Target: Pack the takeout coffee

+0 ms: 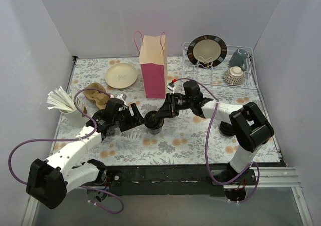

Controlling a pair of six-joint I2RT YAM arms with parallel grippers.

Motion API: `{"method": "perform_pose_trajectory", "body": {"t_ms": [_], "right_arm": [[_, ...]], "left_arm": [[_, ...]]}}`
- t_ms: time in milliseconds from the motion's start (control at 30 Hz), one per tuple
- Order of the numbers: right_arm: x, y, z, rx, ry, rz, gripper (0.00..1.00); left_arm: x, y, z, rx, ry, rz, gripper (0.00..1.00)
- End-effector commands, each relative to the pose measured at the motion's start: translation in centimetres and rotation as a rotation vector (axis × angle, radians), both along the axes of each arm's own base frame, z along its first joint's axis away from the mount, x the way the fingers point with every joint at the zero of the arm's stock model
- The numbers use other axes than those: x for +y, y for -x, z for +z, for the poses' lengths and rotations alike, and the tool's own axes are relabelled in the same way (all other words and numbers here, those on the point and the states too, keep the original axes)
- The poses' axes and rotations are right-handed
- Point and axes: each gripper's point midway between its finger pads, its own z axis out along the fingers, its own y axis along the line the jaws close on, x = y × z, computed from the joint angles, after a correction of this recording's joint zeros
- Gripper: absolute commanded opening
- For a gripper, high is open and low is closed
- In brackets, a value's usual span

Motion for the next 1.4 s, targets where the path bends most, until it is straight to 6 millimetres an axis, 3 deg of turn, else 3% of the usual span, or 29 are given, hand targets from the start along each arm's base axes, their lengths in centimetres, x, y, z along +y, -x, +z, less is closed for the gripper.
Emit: {"method": "perform_pose_trajectory", "body": {"t_ms": [0, 400, 1367], "right_arm": [[-0.3, -0.7, 1.9, -0.066, -0.067, 0.018, 0.23], [-0.4, -0.9, 1.2, -0.044, -0.069, 0.029, 0.27], [-1.3, -0.7, 1.0, -0.029, -0.059, 0.009, 0.37]], "left_arm": [[-0.3, -0.3, 0.6, -0.01, 0.003, -0.026, 0.72], [-0.2, -0.1, -0.3, 0.005, -0.006, -0.029, 0.72], [-0.8, -0.3, -0.2, 0.01, 0.012, -0.046, 0.72]]}}
